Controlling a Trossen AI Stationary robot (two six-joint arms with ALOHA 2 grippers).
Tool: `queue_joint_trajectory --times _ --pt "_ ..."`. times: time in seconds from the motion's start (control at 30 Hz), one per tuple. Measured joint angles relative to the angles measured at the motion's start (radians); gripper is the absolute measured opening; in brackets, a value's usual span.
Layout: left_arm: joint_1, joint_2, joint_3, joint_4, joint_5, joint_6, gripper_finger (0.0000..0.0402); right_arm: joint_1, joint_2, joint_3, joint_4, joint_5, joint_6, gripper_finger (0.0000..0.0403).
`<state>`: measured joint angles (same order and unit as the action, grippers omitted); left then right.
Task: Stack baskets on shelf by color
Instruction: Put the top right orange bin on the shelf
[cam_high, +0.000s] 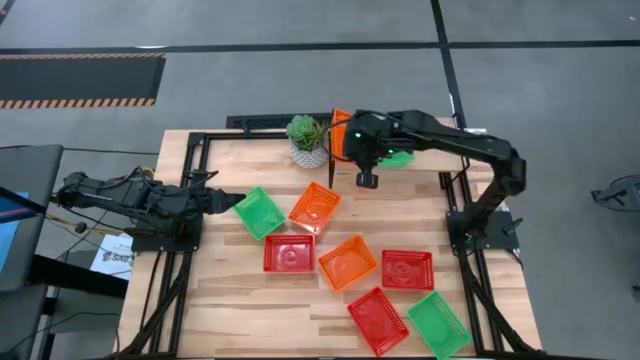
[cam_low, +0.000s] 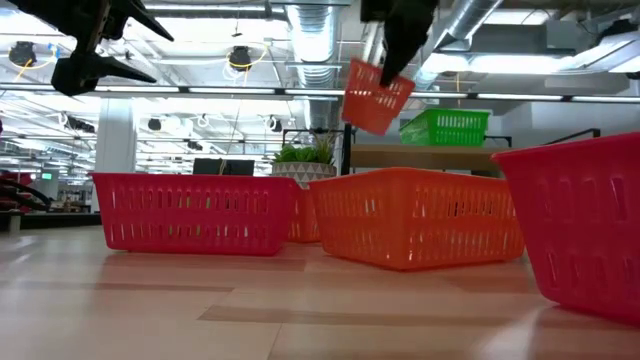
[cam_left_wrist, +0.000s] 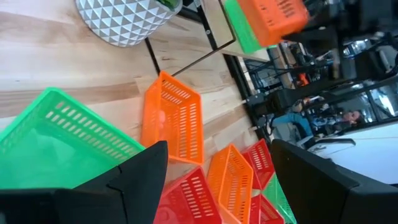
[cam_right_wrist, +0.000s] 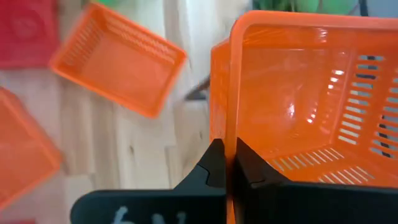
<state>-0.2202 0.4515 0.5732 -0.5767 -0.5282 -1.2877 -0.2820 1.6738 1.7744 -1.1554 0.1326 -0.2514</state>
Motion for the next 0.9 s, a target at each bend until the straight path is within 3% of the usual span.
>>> queue_joint_trajectory --times 0.4,0.9 --pt "0.0 0.0 0.0 -0.013 0.008 0.0 0.0274 -0.115 0.067 0.0 -0.068 0.033 -0.036 0.001" --pt "0.0 0.0 0.0 -0.017 0.009 0.0 0.0274 -0.113 0.067 0.0 -0.064 0.026 -0.072 0.0019"
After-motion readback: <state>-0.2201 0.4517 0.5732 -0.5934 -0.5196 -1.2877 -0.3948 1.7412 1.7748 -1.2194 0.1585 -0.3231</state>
